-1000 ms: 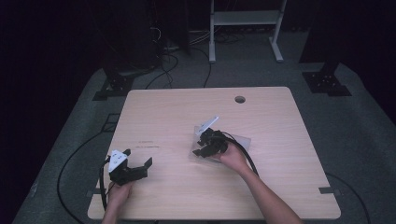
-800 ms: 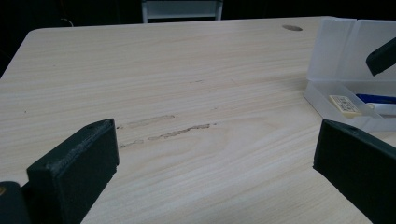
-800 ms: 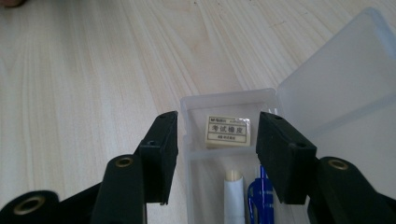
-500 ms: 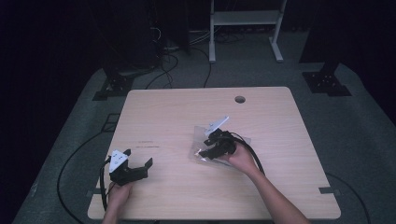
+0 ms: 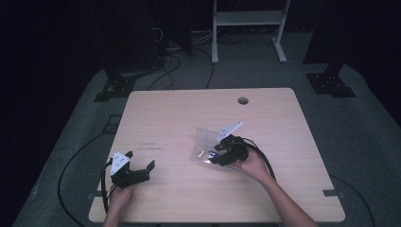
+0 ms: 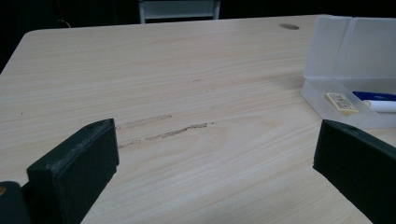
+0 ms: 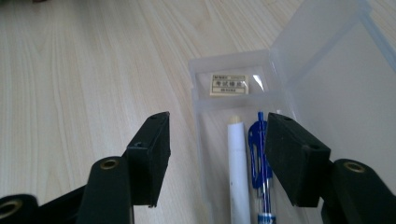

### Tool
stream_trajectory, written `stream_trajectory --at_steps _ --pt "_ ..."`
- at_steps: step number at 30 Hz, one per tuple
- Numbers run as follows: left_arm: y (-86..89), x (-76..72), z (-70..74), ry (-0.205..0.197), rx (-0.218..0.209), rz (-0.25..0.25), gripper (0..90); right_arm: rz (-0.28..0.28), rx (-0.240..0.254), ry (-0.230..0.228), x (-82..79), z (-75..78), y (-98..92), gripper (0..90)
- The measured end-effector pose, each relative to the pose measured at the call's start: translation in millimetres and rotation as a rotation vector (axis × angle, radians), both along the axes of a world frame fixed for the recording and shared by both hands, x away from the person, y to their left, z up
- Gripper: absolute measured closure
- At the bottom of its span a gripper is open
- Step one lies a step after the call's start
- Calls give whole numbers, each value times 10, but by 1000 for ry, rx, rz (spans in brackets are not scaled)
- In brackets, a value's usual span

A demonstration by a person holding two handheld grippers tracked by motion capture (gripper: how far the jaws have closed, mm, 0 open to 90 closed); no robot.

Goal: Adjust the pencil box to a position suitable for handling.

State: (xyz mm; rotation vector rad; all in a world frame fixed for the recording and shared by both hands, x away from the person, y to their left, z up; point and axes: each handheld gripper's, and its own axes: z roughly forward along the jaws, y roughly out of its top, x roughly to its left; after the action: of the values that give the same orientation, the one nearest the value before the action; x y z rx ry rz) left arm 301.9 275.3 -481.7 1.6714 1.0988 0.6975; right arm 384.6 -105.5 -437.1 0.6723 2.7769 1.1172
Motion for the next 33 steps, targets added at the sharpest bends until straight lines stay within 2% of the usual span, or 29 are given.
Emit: stream_trajectory --at_steps 16,21,28,33 --pt "3 3 -1 0 -4 2 0 -41 7 -14 -87 23 -367 400" --pt "7 4 -3 2 -10 4 0 -45 19 -13 -110 18 -454 398" --pt "10 6 -3 4 -13 3 0 -50 10 -13 -152 2 -557 395" --pt "0 -1 -1 -1 1 -3 0 -66 9 -5 -184 -12 -648 389"
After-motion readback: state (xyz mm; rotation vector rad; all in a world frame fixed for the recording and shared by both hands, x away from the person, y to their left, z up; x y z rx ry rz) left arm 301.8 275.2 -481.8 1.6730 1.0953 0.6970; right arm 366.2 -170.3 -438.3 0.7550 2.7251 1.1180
